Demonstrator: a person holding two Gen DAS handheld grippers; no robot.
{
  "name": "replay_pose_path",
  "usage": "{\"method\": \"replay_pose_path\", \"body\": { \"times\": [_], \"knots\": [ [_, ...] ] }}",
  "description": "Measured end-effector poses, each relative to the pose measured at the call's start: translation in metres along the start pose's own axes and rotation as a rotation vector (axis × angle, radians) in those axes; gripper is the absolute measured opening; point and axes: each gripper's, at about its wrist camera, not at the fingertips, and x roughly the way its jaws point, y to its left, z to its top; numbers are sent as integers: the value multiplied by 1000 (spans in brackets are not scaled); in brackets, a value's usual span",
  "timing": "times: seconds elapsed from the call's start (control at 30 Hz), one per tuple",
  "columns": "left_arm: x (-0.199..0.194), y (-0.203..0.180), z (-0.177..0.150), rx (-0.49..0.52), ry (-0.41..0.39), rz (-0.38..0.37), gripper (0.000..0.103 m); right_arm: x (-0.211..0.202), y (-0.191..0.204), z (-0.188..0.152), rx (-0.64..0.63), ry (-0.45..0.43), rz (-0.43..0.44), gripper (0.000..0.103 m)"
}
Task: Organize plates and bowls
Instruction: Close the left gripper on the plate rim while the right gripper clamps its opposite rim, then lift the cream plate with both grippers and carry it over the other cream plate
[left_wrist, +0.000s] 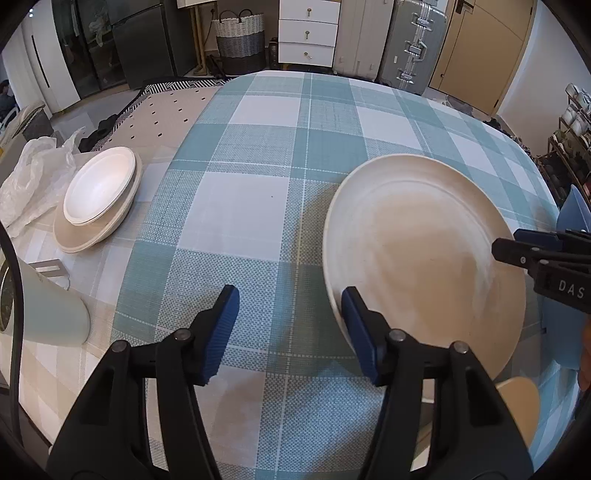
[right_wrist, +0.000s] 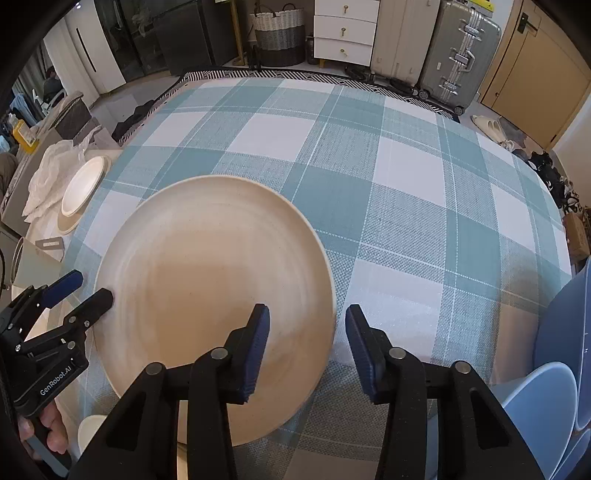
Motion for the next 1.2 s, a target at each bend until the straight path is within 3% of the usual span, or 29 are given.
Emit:
{"method": "replay_pose_path", "body": {
  "times": [0.13, 0.3, 0.4, 1.2],
  "knots": [
    [0, -5, 0, 12, 1, -20, 43, 2, 1, 0, -8, 12, -7, 35],
    [-1, -15, -1, 47, 0, -51, 19, 2, 2, -1, -19, 9, -22, 28],
    [-1, -22, -3, 71, -2, -55, 10, 2, 3, -2, -25, 11, -24, 27],
    [-24, -25, 1, 62, -79, -23, 10, -23, 1, -3, -7, -90, -12, 26]
  ]
}}
